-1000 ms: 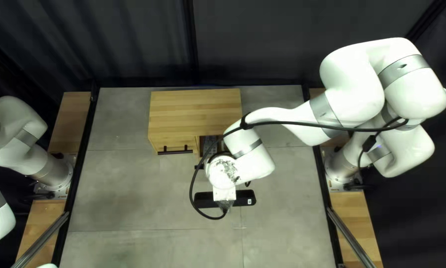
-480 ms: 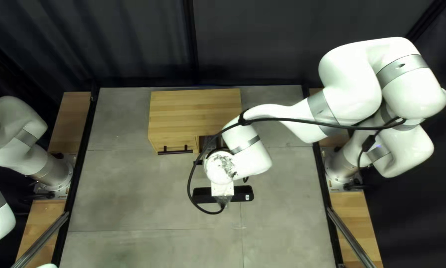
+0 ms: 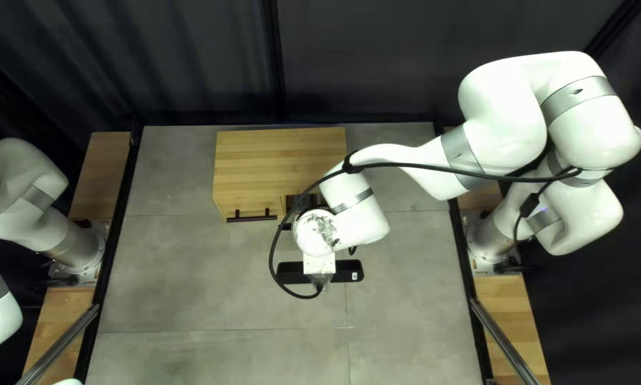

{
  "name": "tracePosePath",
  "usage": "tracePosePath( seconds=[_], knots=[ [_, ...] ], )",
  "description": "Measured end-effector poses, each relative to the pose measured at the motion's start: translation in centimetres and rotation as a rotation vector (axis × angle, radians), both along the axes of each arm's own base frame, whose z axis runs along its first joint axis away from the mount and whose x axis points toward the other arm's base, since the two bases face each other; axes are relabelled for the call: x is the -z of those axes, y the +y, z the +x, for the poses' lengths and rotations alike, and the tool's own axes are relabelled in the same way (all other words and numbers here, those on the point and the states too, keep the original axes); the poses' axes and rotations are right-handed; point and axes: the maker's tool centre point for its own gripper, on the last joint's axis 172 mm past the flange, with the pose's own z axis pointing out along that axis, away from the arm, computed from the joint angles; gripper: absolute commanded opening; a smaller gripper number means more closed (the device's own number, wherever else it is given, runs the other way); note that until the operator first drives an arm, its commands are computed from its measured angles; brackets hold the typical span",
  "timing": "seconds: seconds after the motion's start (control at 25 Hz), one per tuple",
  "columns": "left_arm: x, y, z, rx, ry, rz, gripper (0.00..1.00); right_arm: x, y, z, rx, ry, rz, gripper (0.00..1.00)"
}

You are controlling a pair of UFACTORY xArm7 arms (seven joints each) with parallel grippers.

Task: Open drawers and place objects into drawer and close

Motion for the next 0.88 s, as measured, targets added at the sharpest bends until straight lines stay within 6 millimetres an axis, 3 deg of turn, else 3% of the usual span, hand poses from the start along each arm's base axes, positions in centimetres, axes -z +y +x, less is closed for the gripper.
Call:
tracePosePath(
  seconds=[0.88],
  knots=[
    [0.0, 0.0, 0.0, 0.0, 0.0, 0.0, 1.0, -0.3, -3.0, -0.2, 0.016, 0.0, -0.02, 1.0]
  ],
)
